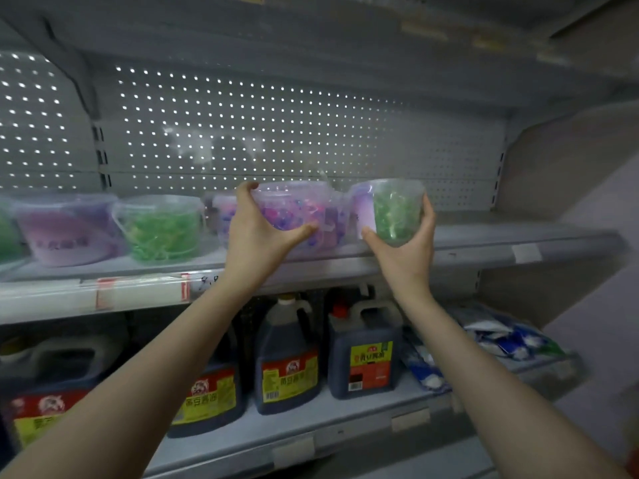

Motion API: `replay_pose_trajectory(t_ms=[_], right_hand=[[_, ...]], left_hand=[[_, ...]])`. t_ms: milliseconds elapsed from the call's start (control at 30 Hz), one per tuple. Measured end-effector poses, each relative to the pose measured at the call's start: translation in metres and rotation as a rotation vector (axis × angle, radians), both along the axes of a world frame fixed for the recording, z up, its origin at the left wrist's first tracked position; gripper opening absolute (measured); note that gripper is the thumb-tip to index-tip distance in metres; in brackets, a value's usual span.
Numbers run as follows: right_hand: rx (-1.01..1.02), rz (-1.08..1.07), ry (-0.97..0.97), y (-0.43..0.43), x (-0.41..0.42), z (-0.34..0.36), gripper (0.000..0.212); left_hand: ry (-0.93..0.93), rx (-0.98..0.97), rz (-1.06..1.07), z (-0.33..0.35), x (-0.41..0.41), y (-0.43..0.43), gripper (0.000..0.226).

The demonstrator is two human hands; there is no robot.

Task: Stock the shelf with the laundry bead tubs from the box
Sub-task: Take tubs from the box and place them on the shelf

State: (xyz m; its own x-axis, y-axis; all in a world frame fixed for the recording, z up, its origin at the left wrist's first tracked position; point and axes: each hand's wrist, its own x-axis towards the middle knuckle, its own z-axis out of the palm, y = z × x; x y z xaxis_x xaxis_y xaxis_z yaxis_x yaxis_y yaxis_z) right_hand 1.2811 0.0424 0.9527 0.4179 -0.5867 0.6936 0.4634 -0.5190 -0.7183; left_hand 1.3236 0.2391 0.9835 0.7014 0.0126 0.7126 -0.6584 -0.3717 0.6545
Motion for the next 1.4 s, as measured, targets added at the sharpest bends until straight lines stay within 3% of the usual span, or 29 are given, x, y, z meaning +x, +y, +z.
replay_pose_trajectory(t_ms=[167, 367, 500, 767, 933, 1167, 1400], right_hand=[[-0.085, -0.118, 0.133, -0.023, 0.031, 0.008, 0.101], [-0.189, -0.268, 0.524, -0.052, 0.052, 0.002, 0.083], [-0.241, -0.287, 0.484, -0.053, 0.039, -0.005, 0.07], [-0.312, -0.289, 0.464, -0.046, -0.022, -0.027, 0.054], [-0.323, -0.281, 0.58, -0.051, -0.074, -0.063, 0.049], [-0.439, -0.362, 0.791, -0.074, -0.17, -0.131, 0.048], [-0.457, -0.43, 1.013, -0.107, -0.273, -0.191, 0.052]], left_hand=[[0.046, 0.124, -0.005, 0.007, 0.035, -0.021, 0.108], [0.246, 0.297, 0.072, 0.009, 0.057, -0.027, 0.12], [0.262, 0.24, 0.007, 0.011, 0.053, -0.026, 0.125], [0.132, 0.282, 0.011, -0.006, 0.004, -0.017, 0.081], [-0.051, 0.506, -0.01, -0.038, -0.048, -0.024, 0.048], [-0.026, 0.849, -0.02, -0.11, -0.106, -0.059, 0.041], [0.027, 0.957, -0.173, -0.173, -0.151, -0.113, 0.035]])
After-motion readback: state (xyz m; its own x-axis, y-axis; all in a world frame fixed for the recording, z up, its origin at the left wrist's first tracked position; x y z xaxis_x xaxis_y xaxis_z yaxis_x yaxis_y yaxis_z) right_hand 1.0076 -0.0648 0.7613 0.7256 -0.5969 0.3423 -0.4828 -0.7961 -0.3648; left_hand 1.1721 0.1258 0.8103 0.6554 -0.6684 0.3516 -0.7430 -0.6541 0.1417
